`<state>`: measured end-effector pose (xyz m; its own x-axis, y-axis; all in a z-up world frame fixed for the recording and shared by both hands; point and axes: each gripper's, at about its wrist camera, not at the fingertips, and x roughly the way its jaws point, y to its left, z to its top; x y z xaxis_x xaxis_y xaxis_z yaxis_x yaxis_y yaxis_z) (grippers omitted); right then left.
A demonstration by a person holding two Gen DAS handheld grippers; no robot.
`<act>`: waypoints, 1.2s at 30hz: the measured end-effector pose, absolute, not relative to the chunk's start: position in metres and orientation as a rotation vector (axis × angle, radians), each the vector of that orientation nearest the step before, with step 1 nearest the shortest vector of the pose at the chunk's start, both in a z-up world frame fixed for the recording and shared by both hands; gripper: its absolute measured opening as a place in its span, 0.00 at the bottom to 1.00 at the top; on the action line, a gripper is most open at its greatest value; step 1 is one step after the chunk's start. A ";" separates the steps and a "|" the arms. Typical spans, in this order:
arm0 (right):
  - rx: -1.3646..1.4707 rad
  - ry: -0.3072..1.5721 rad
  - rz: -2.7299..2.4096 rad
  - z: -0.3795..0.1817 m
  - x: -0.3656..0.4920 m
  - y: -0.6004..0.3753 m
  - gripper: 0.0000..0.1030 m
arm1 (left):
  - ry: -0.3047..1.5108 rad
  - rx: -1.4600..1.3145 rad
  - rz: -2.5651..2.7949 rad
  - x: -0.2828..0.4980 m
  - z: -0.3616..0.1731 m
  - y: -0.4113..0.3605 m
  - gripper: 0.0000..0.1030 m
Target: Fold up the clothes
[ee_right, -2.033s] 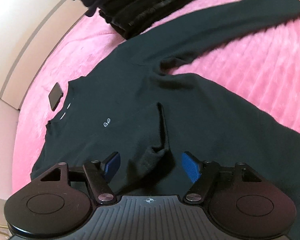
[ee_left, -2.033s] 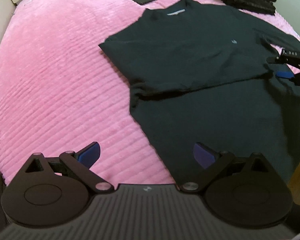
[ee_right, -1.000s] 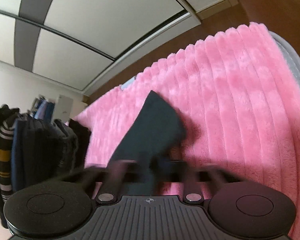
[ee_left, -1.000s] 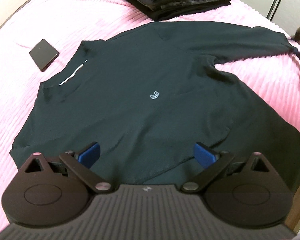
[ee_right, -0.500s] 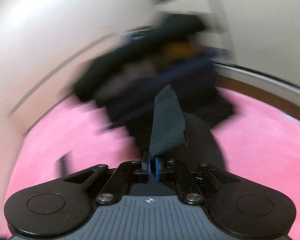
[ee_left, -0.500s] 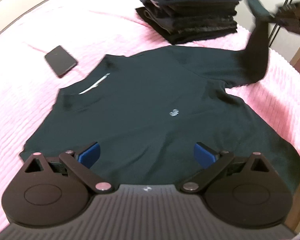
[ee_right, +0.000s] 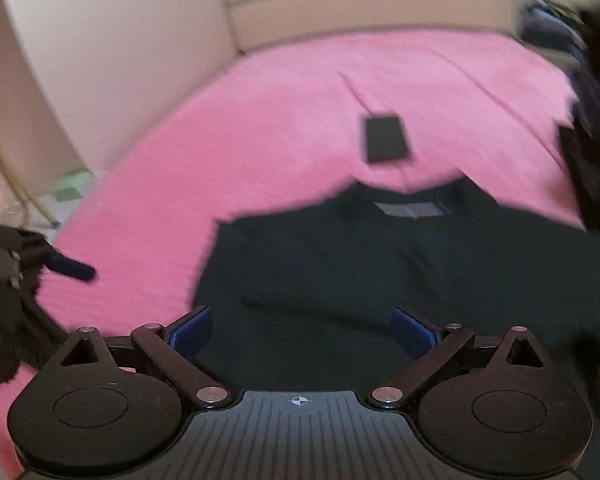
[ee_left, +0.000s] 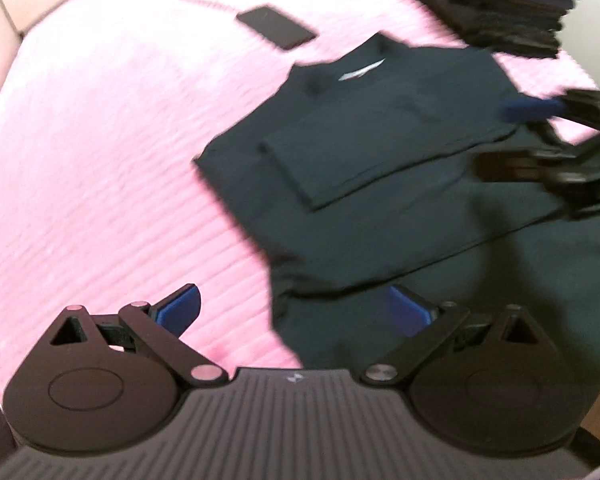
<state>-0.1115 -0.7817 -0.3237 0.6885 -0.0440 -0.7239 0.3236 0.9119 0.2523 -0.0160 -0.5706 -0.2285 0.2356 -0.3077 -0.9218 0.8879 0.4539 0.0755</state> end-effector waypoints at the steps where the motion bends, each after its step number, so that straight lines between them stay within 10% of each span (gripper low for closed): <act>1: 0.395 0.815 -0.245 -0.328 -0.119 -0.789 0.95 | 1.006 0.719 -0.924 -0.012 -0.234 -0.572 0.93; 9: 0.476 0.916 -0.477 -0.346 -0.175 -0.853 0.95 | 0.990 0.740 -1.045 0.022 -0.278 -0.640 0.57; 19: 0.480 0.975 -0.517 -0.387 -0.195 -0.889 0.95 | 1.203 0.491 -0.951 0.065 -0.328 -0.681 0.45; 23: 0.476 0.972 -0.523 -0.392 -0.192 -0.897 0.95 | 1.168 0.513 -0.939 0.068 -0.319 -0.681 0.02; 30: 0.428 0.977 -0.514 -0.387 -0.185 -0.905 0.95 | 0.869 0.546 -0.979 0.089 -0.259 -0.684 0.01; 36: 0.448 1.011 -0.516 -0.398 -0.179 -0.907 0.95 | 1.073 0.633 -0.972 0.122 -0.298 -0.685 0.01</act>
